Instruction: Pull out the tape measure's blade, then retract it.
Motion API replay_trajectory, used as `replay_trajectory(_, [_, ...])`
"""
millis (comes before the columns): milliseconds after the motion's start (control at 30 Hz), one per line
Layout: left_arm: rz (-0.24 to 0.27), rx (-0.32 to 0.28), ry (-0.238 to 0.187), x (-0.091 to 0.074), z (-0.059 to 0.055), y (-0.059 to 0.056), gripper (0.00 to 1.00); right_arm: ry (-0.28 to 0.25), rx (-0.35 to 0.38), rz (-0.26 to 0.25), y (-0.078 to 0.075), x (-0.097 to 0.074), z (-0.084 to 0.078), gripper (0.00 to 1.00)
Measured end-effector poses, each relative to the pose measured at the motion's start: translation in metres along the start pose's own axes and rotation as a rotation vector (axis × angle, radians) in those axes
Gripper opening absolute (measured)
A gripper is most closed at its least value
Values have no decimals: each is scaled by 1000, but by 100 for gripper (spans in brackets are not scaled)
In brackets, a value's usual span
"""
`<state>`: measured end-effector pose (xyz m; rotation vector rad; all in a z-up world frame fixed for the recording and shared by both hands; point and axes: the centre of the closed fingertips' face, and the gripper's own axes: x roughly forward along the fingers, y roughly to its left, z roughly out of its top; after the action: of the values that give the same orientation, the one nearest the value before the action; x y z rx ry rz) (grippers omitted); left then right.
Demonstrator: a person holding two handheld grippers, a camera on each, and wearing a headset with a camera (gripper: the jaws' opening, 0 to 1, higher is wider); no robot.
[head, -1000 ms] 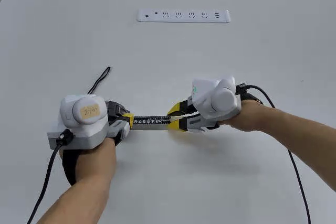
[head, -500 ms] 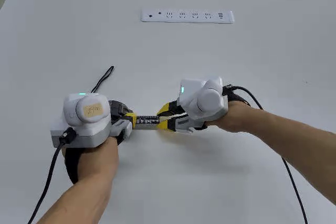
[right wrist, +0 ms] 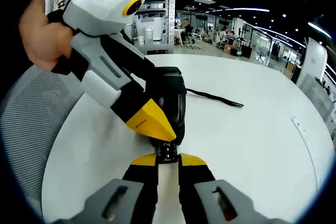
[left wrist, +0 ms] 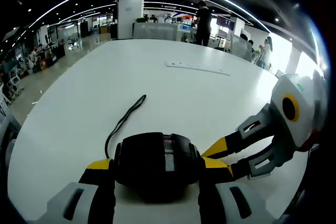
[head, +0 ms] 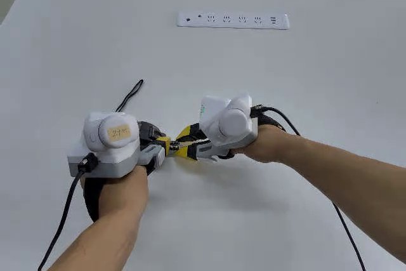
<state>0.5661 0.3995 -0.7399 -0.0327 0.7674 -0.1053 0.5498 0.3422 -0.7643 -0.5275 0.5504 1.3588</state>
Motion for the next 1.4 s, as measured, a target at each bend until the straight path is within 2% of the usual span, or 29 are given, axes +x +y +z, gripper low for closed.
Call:
replay_trajectory(167, [0,-7,-2,0,0,0,61,-2,1,0,-1,5,4,13])
replay_trajectory(1200, [-7,1,-8,3,-1,0,63,-1,-3,-5,1,6,4,14])
replay_trajectory(1400, [-14,-16,1,3,-2,1,64,7,-14,-16,1,7,4,14])
